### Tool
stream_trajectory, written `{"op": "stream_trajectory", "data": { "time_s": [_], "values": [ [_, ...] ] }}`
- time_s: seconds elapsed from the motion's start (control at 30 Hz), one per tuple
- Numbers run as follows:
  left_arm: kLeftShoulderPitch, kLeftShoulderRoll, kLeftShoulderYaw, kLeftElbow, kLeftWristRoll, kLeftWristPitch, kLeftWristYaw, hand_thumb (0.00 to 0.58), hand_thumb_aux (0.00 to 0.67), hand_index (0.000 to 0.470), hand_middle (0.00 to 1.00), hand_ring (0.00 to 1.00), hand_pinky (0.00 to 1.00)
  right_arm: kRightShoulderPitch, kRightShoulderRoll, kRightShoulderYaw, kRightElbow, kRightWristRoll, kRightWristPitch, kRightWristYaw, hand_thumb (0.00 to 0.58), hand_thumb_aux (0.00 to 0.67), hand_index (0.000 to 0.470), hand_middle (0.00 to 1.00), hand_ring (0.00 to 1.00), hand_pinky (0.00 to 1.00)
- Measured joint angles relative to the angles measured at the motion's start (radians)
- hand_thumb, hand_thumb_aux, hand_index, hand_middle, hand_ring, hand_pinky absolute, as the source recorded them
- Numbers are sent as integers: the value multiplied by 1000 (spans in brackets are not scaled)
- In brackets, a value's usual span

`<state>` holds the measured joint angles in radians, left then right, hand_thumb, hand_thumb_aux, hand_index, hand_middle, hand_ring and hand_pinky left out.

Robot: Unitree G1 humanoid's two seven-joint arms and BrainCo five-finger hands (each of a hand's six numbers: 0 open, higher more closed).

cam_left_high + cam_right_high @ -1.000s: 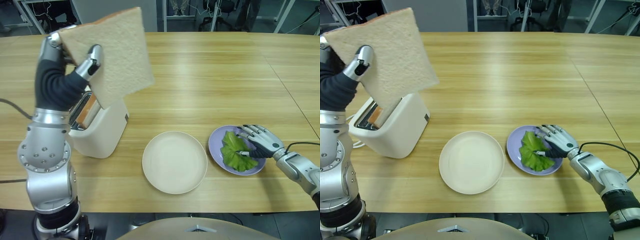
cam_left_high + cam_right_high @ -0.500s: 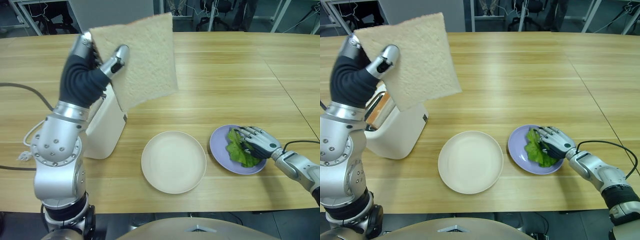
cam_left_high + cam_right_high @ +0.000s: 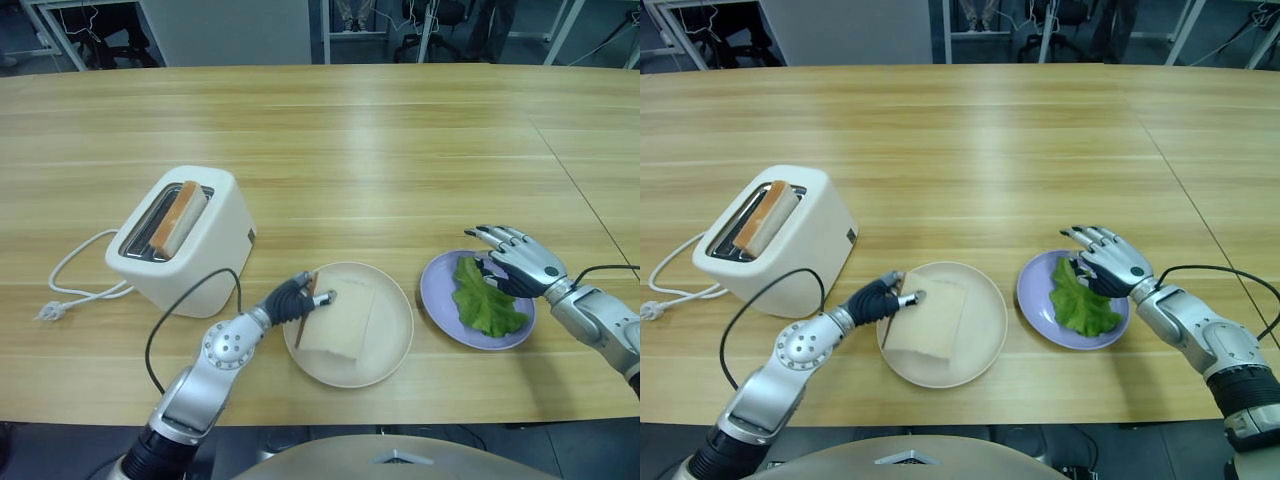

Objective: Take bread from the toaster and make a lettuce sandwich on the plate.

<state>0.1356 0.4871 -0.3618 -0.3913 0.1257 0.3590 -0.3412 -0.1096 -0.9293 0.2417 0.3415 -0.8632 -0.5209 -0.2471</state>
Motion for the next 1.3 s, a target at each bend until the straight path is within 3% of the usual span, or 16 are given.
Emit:
{"op": "stream_trajectory", "data": {
  "time_s": [0.1,0.13,0.17,0.3,0.33,0.4,0.43,0.53,0.63,0.8,0.83,0.87,0.9,0.93,0.97,1.3],
  "values": [
    [-3,-20,-33,59,30,-23,-8,580,670,460,1000,1000,1000,31,-4,-8,-20,22,9,42,580,670,460,0,0,0],
    [-5,-20,-43,71,38,-26,-11,580,670,460,1000,1000,1000,37,-5,-9,-20,26,13,57,545,504,346,0,0,0],
    [-7,-21,-51,83,50,-27,-12,580,670,460,1000,1000,1000,43,-5,-9,-23,31,18,77,0,0,0,0,0,0],
    [-32,-45,-70,155,117,-54,21,580,670,460,1000,1000,1000,71,-6,-1,-14,34,31,148,0,0,0,0,0,0],
    [-45,-50,-73,171,137,-63,36,577,623,428,1000,1000,1000,71,-6,2,-3,32,31,154,0,0,0,0,0,0],
    [-66,-55,-80,193,184,-90,72,509,436,299,1000,1000,1000,70,-6,5,22,25,34,161,0,0,0,0,0,0],
    [-77,-63,-83,203,215,-109,99,429,328,225,1000,1000,1000,70,-7,8,38,20,38,163,0,0,0,0,0,0],
    [-107,-78,-90,232,305,-159,173,0,0,0,1000,1000,1000,65,-7,26,73,11,41,171,0,0,0,0,0,0],
    [-115,-75,-97,236,368,-180,195,0,0,0,925,925,925,54,-7,39,95,1,43,171,0,0,0,0,0,0],
    [-107,-32,-159,235,496,-186,165,0,0,0,678,678,678,13,-9,66,133,-48,61,151,0,0,0,0,0,0],
    [-103,-21,-169,235,516,-186,158,0,0,0,631,631,631,5,-9,71,142,-58,65,143,212,137,94,0,0,0],
    [-100,-16,-170,230,539,-186,152,0,0,0,631,631,631,-3,-9,78,149,-67,69,136,212,137,94,0,0,0],
    [-96,-12,-170,222,557,-186,148,0,0,0,573,573,573,-7,-9,81,156,-71,73,130,501,423,290,0,0,0],
    [-89,-5,-170,209,580,-186,142,0,0,0,573,573,573,-12,-9,86,165,-80,77,117,501,423,290,0,0,0],
    [-84,2,-172,200,594,-186,139,0,0,0,435,435,435,-17,-9,86,165,-86,79,107,580,670,460,0,0,0],
    [-59,-2,-89,-8,686,-214,178,0,0,0,369,369,369,-41,-8,113,149,-106,79,15,580,670,460,0,0,0]
  ]
}}
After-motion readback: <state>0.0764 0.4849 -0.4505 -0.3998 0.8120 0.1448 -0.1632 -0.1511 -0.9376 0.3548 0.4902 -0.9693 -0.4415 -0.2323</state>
